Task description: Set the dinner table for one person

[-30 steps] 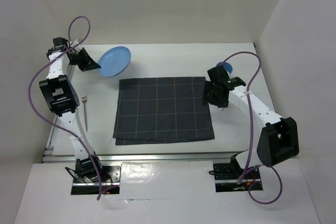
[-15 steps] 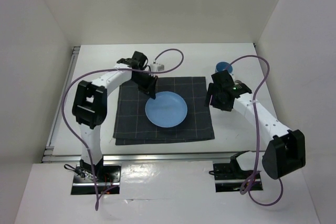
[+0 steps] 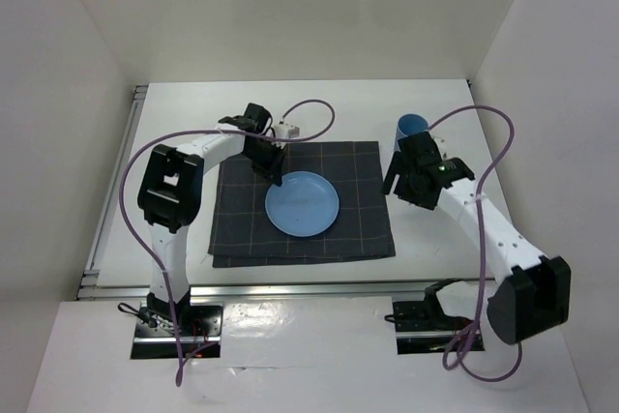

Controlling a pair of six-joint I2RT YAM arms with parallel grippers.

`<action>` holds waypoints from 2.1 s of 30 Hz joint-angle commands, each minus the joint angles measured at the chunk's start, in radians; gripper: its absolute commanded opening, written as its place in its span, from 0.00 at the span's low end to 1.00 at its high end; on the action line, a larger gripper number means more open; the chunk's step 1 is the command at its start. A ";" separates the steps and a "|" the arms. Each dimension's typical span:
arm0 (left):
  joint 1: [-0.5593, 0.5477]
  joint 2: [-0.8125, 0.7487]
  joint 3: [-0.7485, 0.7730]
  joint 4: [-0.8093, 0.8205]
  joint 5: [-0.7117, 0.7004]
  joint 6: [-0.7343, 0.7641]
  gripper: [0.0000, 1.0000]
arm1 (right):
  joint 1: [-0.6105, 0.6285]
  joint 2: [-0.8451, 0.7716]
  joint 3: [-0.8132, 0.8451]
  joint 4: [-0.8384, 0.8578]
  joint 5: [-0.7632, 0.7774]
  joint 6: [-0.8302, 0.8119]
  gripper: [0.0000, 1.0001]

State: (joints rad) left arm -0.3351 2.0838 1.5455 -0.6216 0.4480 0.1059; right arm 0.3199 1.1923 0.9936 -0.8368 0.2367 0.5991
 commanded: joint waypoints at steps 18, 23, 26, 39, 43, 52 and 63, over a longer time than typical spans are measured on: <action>-0.015 -0.036 0.010 0.013 -0.065 0.034 0.12 | -0.387 0.564 0.154 0.223 -0.040 -0.099 0.86; -0.015 -0.091 -0.018 0.013 -0.074 0.043 0.40 | -0.406 0.602 0.168 0.257 -0.051 -0.064 0.77; -0.015 -0.102 -0.018 -0.010 -0.083 0.043 0.46 | -0.406 0.651 0.178 0.280 -0.071 -0.064 0.72; 0.057 -0.208 0.061 -0.176 -0.048 0.052 0.48 | -0.466 0.676 0.116 0.263 -0.002 0.063 0.00; 0.129 -0.254 0.071 -0.246 -0.046 0.061 0.48 | -0.466 0.552 0.096 0.231 0.087 0.096 0.00; 0.395 -0.284 0.044 -0.319 -0.020 0.052 0.48 | -0.432 0.150 0.190 0.255 0.154 -0.105 0.00; 0.591 -0.356 -0.056 -0.328 0.023 0.043 0.48 | 0.188 0.280 0.340 0.180 0.142 -0.210 0.00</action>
State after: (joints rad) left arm 0.2348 1.8038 1.5219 -0.9241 0.4374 0.1513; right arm 0.4309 1.4120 1.3598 -0.5926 0.4026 0.4080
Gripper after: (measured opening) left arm 0.479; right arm 0.031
